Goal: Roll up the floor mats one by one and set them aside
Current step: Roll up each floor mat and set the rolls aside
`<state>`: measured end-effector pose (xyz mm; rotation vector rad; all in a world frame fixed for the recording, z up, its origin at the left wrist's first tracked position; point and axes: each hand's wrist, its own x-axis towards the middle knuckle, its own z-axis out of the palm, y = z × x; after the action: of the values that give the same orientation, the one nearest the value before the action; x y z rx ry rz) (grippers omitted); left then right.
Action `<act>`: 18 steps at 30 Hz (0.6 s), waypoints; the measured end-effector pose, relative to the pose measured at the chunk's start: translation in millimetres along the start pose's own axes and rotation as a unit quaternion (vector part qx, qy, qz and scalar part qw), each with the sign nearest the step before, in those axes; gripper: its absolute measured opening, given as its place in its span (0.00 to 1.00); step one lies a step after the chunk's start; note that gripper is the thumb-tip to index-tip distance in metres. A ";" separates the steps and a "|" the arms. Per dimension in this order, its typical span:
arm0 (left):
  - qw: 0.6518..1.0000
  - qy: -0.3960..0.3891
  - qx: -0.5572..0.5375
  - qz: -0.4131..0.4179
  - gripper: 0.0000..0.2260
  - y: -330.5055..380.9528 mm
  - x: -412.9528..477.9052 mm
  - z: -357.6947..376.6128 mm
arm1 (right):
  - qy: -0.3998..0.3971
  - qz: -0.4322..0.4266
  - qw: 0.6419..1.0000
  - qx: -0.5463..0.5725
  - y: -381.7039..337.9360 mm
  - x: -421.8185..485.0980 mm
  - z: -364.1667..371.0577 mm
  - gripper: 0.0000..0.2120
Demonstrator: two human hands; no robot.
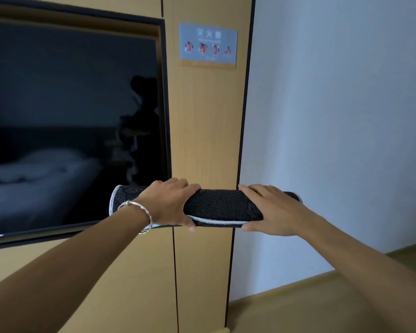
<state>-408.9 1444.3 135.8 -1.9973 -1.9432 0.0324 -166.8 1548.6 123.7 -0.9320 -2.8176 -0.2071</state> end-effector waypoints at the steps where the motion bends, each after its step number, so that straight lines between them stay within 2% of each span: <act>1: 1.000 -0.005 0.001 -0.007 0.38 0.6 4.2 2.8 | 0.004 -0.016 1.000 0.004 2.6 4.1 6.5 0.44; 4: 1.000 -0.022 0.006 -0.021 0.38 -2.1 12.7 16.0 | 0.018 -0.061 0.998 0.001 7.5 21.5 30.5 0.47; 8: 0.997 -0.061 -0.020 -0.030 0.37 -10.1 22.2 43.5 | 0.005 -0.091 0.996 0.000 11.2 45.6 62.3 0.45; 13: 0.994 -0.095 -0.053 -0.012 0.38 -18.2 42.5 85.1 | -0.066 -0.065 0.995 0.038 29.3 73.7 84.6 0.43; 18: 0.984 -0.138 -0.112 0.020 0.38 -26.8 82.4 129.4 | -0.179 -0.021 0.982 0.063 55.1 116.9 103.5 0.33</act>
<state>-463.5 1554.5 40.3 -2.2802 -2.1588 0.1095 -237.9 1678.9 50.4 -0.9673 -3.1311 0.1502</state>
